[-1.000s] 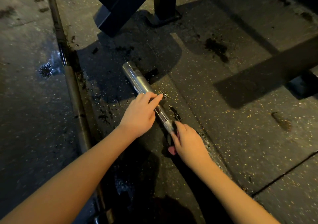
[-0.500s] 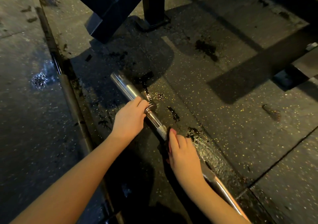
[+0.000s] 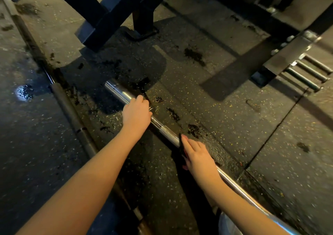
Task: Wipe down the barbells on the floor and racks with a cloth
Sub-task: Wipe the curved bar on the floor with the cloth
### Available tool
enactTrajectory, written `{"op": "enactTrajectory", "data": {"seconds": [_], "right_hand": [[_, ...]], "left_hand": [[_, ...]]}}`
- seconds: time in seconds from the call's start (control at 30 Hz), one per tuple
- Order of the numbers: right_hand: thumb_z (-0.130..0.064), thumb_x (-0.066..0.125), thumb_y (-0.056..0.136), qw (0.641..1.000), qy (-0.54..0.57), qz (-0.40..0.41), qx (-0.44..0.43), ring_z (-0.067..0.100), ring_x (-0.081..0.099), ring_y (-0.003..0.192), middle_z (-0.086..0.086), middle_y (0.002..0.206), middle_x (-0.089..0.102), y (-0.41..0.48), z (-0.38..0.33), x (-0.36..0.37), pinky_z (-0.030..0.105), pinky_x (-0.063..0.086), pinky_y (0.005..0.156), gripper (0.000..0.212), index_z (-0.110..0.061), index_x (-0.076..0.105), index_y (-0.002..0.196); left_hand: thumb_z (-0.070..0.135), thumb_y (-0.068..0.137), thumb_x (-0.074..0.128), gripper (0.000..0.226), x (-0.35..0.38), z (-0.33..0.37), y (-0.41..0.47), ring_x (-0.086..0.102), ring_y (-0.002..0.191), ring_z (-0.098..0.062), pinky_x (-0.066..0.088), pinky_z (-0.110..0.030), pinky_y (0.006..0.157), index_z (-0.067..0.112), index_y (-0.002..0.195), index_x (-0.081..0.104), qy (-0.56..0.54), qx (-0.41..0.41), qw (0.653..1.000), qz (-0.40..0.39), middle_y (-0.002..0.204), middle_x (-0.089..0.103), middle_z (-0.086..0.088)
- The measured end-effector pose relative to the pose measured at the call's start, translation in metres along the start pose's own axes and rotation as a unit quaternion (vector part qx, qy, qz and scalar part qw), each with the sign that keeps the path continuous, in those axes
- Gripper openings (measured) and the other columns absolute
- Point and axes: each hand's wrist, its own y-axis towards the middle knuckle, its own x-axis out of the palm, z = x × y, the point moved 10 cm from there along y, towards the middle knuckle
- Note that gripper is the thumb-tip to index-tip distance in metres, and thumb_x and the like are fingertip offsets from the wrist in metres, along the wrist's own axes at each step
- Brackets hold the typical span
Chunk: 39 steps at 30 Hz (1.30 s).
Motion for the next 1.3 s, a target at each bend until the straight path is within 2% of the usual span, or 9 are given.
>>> {"op": "enactTrajectory", "data": {"seconds": [0.1,0.3,0.5,0.63,0.73,0.97,1.07,1.13,1.3], "right_hand": [[-0.015,0.086,0.063,0.998,-0.048,0.049,-0.016,0.034,0.06,0.11,0.012,0.124,0.062,-0.001,-0.012,0.0,0.046,0.049,0.093,0.082,-0.002,0.051,0.136],[-0.031,0.047,0.098,0.997,-0.075,-0.003,0.01,0.026,0.042,0.128,0.008,0.139,0.046,0.045,-0.036,-0.004,0.044,0.043,0.1,0.058,-0.01,0.027,0.147],[-0.018,0.079,0.073,0.996,-0.077,0.023,-0.038,0.033,0.052,0.121,0.013,0.136,0.052,-0.014,-0.032,0.0,0.045,0.043,0.102,0.089,-0.003,0.033,0.147],[-0.031,0.048,0.099,0.997,-0.074,0.013,0.002,0.028,0.045,0.125,0.009,0.139,0.047,0.031,-0.041,-0.001,0.041,0.039,0.102,0.059,-0.008,0.027,0.148],[-0.038,0.046,0.099,0.997,-0.075,-0.011,-0.01,0.03,0.05,0.117,0.01,0.131,0.051,0.063,-0.044,-0.002,0.043,0.046,0.096,0.054,-0.009,0.033,0.142],[-0.029,0.09,0.058,0.997,-0.061,-0.008,-0.052,0.028,0.052,0.117,0.011,0.136,0.051,-0.009,-0.009,0.006,0.035,0.045,0.1,0.114,-0.004,0.026,0.148],[-0.037,0.053,0.096,0.998,-0.063,-0.003,-0.02,0.025,0.04,0.133,0.007,0.147,0.041,0.027,-0.026,-0.005,0.037,0.036,0.108,0.071,-0.009,0.019,0.151],[-0.041,0.036,0.102,0.996,-0.089,-0.009,-0.016,0.025,0.043,0.129,0.007,0.143,0.043,0.055,-0.04,-0.01,0.037,0.039,0.102,0.058,-0.009,0.022,0.149],[-0.04,0.039,0.101,0.997,-0.071,-0.031,-0.03,0.028,0.049,0.12,0.01,0.136,0.048,0.092,-0.055,-0.01,0.04,0.046,0.095,0.056,-0.008,0.027,0.146]], "left_hand": [[0.034,0.091,0.06,0.032,-0.003,-0.008,-0.013,0.056,0.095,-0.017,0.05,-0.031,0.079,0.013,0.116,0.056,-0.025,-0.01,1.0,0.011,0.112,0.053,-0.003],[0.032,0.089,0.064,0.034,-0.002,-0.02,-0.024,0.058,0.097,-0.016,0.053,-0.034,0.082,0.015,0.116,0.052,-0.062,-0.024,0.998,-0.006,0.112,0.054,-0.002],[0.029,0.087,0.067,0.037,0.004,-0.034,-0.038,0.058,0.098,-0.016,0.054,-0.034,0.082,0.016,0.118,0.051,-0.121,-0.066,0.99,-0.012,0.114,0.054,-0.002],[0.031,0.088,0.065,0.036,0.003,-0.035,-0.042,0.057,0.098,-0.015,0.053,-0.033,0.082,0.016,0.117,0.051,-0.11,-0.052,0.993,0.001,0.114,0.054,-0.001],[0.036,0.09,0.062,0.037,0.0,-0.029,-0.037,0.055,0.105,-0.017,0.052,-0.034,0.085,0.017,0.119,0.05,-0.063,-0.021,0.998,0.006,0.118,0.054,-0.003],[0.039,0.094,0.054,0.036,0.003,-0.023,-0.032,0.049,0.113,-0.016,0.044,-0.031,0.091,0.019,0.124,0.052,-0.021,0.022,0.999,0.038,0.124,0.05,0.0],[0.037,0.094,0.055,0.043,0.006,-0.024,-0.036,0.049,0.117,-0.017,0.045,-0.032,0.095,0.016,0.131,0.05,-0.051,0.023,0.997,0.047,0.128,0.051,-0.001],[0.036,0.095,0.054,0.046,0.007,-0.023,-0.035,0.048,0.118,-0.018,0.044,-0.032,0.095,0.015,0.135,0.049,-0.055,0.026,0.997,0.045,0.129,0.051,-0.002],[0.034,0.095,0.052,0.048,0.01,-0.021,-0.028,0.048,0.119,-0.018,0.045,-0.033,0.095,0.015,0.138,0.046,-0.051,0.017,0.998,0.029,0.131,0.051,-0.004]]}}
